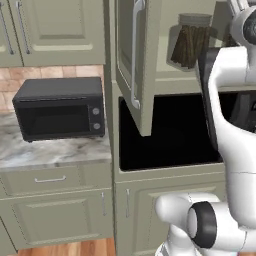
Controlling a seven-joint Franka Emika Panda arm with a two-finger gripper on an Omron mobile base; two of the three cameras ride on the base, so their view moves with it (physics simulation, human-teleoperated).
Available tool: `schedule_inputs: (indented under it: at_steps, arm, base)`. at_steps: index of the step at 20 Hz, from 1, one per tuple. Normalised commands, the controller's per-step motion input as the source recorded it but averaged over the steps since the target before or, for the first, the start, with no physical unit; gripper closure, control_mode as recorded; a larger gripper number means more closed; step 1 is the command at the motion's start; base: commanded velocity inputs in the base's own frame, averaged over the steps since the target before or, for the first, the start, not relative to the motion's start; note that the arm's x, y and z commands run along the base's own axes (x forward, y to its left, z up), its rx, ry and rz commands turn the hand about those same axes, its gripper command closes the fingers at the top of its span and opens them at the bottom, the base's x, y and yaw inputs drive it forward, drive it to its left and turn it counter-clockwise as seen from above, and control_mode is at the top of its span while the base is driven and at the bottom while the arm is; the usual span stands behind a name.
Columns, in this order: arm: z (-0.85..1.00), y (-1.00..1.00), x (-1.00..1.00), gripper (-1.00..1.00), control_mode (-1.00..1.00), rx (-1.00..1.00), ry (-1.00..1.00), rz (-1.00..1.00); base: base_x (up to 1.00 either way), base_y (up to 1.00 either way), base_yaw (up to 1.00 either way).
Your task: Pick the jar and jar from the dining table and place them in the open cabinet. Close the cabinet after placing the objects.
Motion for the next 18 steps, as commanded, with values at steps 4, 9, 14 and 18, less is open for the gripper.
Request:
schedule_inputs:
  at_steps: [4,9,14,18]
  arm:
    - [-0.34,-0.08,-0.99,-1.00,-1.00,0.10,-0.02,-0.01]
    - [-0.45,-0.01,-0.59,-1.00,-1.00,0.03,0.00,0.00]
    - [-0.72,0.00,-0.15,-1.00,-1.00,0.00,0.01,0.00]
    - [-0.89,0.00,-0.28,-1.00,-1.00,0.07,0.02,0.00]
  base:
    - [0.00,0.00,0.00]
    - [0.00,0.00,0.00]
    - [0.00,0.00,0.00]
    - [0.00,0.00,0.00]
